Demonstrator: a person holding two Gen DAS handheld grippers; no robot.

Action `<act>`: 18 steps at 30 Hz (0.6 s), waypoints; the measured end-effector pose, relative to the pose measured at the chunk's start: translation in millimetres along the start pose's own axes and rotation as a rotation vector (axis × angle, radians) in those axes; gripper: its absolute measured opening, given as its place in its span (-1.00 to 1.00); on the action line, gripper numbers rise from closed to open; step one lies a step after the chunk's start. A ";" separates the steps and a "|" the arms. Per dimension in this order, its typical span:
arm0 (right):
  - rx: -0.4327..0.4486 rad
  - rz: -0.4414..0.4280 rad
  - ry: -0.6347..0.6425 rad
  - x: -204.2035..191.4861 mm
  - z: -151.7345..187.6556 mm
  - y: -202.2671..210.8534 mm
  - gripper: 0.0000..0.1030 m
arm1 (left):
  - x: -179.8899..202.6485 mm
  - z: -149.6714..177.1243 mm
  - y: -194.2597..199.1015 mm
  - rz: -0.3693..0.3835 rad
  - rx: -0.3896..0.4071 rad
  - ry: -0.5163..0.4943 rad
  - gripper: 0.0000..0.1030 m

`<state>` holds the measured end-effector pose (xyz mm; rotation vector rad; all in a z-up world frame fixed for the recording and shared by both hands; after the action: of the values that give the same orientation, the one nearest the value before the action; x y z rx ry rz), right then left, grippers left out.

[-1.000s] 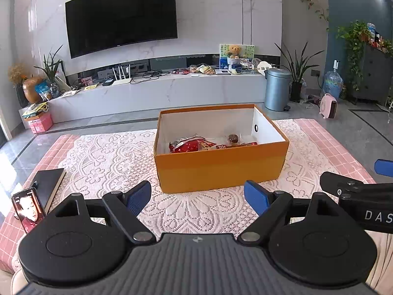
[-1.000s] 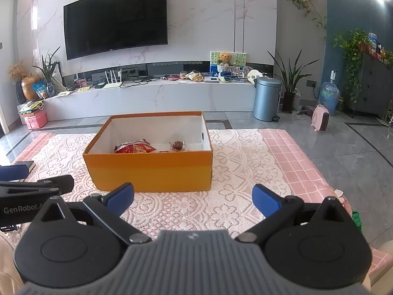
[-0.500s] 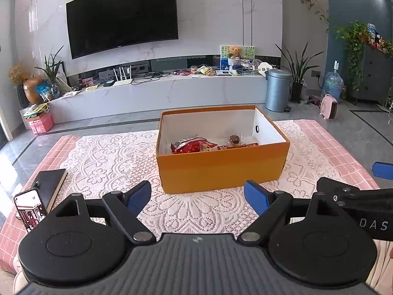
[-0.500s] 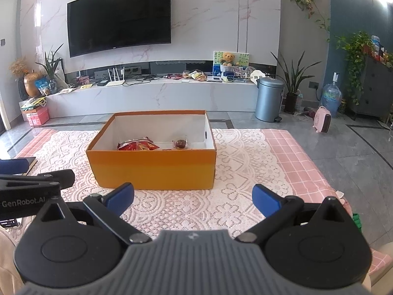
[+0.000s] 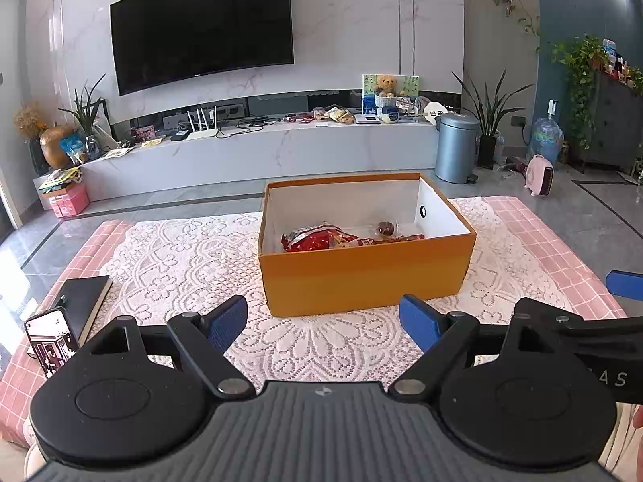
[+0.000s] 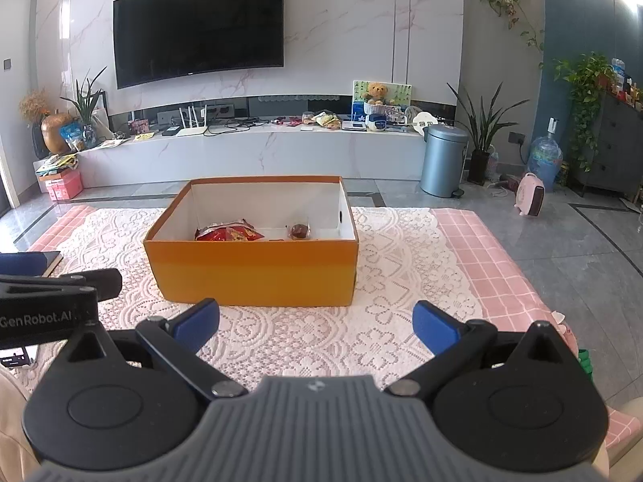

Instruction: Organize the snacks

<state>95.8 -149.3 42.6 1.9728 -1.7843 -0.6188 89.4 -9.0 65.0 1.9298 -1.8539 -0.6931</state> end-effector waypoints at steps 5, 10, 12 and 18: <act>0.000 -0.002 0.003 -0.3 -0.1 -0.8 0.93 | 1.0 -0.3 -1.1 -0.004 -0.003 -0.011 0.94; -0.002 -0.005 0.005 -0.5 1.0 -2.0 0.93 | 1.8 -0.1 -1.2 -0.006 -0.001 -0.014 0.94; -0.005 -0.006 0.002 0.1 1.6 -3.3 0.93 | 1.3 -0.3 -1.0 -0.007 0.001 -0.016 0.94; -0.010 -0.009 0.003 1.3 2.9 -3.8 0.93 | 0.1 0.3 -1.2 -0.008 0.001 -0.023 0.94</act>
<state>97.3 -150.2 37.9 1.9753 -1.7684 -0.6265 90.2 -9.0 64.1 1.9392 -1.8613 -0.7201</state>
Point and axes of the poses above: each gripper's, at about its wrist camera, not at the fingertips, and y roughly against the way its jaws point, x to its right, z to its underside, the point moved 3 cm from there along -y, roughly the way its jaws point, and after that the axes turned 3 degrees about -y, right-handed, at the moved point
